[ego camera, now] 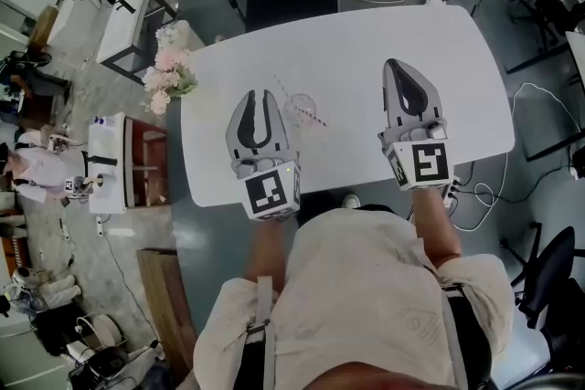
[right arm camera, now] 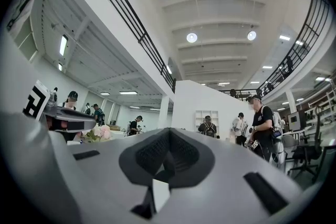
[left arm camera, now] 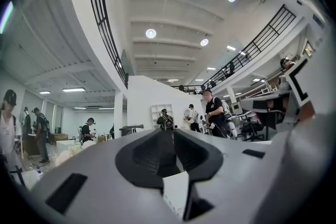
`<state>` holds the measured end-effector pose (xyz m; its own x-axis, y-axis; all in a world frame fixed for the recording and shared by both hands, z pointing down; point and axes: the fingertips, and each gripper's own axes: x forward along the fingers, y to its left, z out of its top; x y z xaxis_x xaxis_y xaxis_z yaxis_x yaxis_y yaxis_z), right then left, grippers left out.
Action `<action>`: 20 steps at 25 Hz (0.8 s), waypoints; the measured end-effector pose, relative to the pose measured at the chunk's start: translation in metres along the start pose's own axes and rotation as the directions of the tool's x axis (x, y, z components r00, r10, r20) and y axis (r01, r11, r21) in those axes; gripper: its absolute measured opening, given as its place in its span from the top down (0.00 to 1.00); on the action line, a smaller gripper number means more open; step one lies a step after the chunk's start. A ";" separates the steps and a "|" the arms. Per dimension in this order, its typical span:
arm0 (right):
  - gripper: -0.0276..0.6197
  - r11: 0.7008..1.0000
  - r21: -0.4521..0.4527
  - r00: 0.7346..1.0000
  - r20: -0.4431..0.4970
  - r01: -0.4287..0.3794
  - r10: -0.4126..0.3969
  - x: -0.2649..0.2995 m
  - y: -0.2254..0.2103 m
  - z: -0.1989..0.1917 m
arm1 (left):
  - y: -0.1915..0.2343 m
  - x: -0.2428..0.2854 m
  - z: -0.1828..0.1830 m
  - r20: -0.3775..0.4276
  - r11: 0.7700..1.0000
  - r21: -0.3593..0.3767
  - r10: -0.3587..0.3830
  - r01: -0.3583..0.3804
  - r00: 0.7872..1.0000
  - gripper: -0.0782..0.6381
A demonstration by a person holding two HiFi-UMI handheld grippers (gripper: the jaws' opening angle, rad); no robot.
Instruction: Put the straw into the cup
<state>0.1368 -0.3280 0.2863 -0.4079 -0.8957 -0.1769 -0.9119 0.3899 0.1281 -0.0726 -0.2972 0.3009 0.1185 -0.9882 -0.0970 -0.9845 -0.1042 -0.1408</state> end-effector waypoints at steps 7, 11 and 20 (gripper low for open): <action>0.95 1.000 0.014 1.000 -0.006 -0.012 0.012 -0.001 0.000 -0.008 | -0.011 0.000 0.005 0.020 0.999 0.023 -0.027 0.026 0.999 0.88; 0.95 1.000 0.020 1.000 -0.012 -0.020 0.021 0.003 -0.001 -0.010 | -0.015 0.005 0.004 0.000 0.998 0.040 -0.040 0.039 0.999 0.89; 0.95 1.000 0.021 0.999 -0.044 -0.019 0.020 0.007 -0.002 -0.018 | -0.017 0.008 0.000 0.010 0.999 0.012 -0.042 0.042 0.999 0.88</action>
<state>0.1363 -0.3386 0.3022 -0.4240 -0.8960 -0.1316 -0.9045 0.4117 0.1109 -0.0553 -0.3037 0.3027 0.1607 -0.9818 -0.1012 -0.9771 -0.1437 -0.1570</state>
